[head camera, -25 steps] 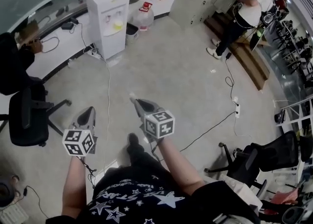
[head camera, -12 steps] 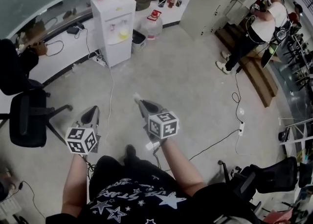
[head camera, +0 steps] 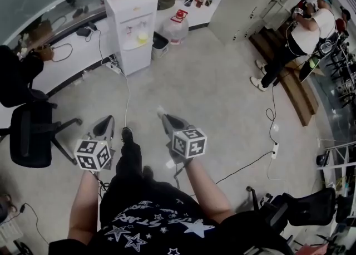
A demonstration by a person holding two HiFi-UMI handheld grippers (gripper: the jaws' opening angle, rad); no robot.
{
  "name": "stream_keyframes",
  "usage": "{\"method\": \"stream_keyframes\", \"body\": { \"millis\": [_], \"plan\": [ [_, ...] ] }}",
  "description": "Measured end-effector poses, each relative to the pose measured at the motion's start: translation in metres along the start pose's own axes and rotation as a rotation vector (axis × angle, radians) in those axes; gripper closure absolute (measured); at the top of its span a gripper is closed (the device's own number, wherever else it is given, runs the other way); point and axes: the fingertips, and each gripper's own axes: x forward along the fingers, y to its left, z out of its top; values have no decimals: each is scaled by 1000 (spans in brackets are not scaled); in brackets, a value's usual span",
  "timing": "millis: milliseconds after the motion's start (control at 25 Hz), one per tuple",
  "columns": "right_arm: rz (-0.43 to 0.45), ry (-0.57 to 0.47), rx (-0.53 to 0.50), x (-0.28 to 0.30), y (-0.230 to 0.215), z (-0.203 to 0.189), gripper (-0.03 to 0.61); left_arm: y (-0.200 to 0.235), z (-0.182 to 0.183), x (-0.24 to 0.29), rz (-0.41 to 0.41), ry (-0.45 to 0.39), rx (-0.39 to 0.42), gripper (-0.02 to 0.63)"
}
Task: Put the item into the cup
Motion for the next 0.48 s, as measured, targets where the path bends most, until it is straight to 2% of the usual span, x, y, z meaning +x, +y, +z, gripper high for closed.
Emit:
{"method": "stream_keyframes", "body": {
  "millis": [480],
  "plan": [
    [-52,26,23,63,-51,34,577,42,27,92,-46,12,-25,621]
  ]
}}
